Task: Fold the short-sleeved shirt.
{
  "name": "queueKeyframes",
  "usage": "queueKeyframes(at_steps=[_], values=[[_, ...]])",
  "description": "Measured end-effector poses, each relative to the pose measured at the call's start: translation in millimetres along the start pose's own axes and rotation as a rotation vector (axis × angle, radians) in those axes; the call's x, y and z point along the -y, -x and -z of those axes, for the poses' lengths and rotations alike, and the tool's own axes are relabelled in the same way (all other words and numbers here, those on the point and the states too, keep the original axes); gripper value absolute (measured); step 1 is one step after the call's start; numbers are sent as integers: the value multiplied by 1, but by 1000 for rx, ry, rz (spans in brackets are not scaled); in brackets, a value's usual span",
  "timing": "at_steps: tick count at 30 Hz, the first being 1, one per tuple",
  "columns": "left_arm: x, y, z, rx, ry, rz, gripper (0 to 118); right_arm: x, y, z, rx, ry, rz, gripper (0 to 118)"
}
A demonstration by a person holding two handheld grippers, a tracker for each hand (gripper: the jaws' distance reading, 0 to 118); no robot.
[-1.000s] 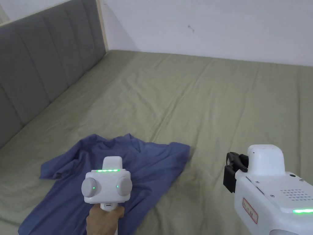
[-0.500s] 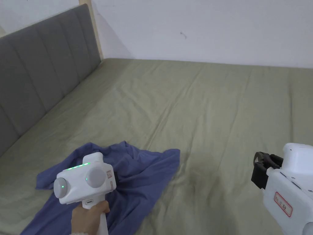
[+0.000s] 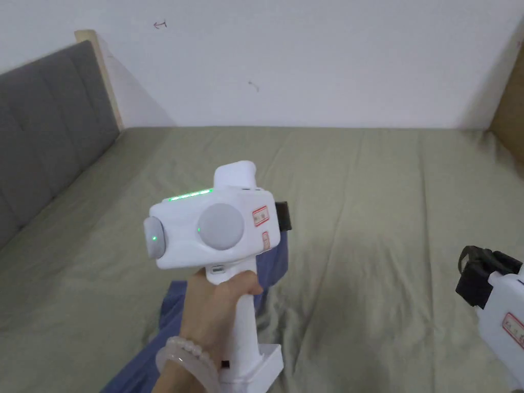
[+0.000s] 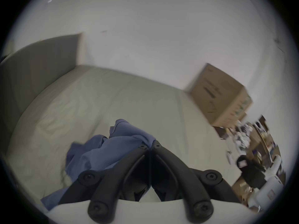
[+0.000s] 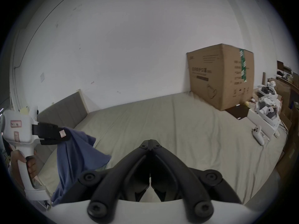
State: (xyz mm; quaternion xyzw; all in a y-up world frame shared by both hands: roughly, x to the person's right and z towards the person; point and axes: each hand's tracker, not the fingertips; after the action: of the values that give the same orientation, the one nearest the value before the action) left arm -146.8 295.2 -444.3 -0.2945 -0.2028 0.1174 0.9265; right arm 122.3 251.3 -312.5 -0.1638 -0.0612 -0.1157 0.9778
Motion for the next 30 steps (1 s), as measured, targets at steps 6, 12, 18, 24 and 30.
queueKeyframes(at_steps=[6,12,18,24,30], values=[[-1,-110,-1,285,-15,166,0,-26,-50,-36,123,-108,72,0],[79,-142,48,331,209,205,0,-29,-96,-62,195,-147,160,0],[210,-127,141,165,598,258,0,-3,-120,-57,249,-63,195,0],[227,-126,135,161,584,300,89,11,-123,-44,252,8,195,0],[186,-116,107,186,489,246,106,14,-104,-33,198,45,147,0]])
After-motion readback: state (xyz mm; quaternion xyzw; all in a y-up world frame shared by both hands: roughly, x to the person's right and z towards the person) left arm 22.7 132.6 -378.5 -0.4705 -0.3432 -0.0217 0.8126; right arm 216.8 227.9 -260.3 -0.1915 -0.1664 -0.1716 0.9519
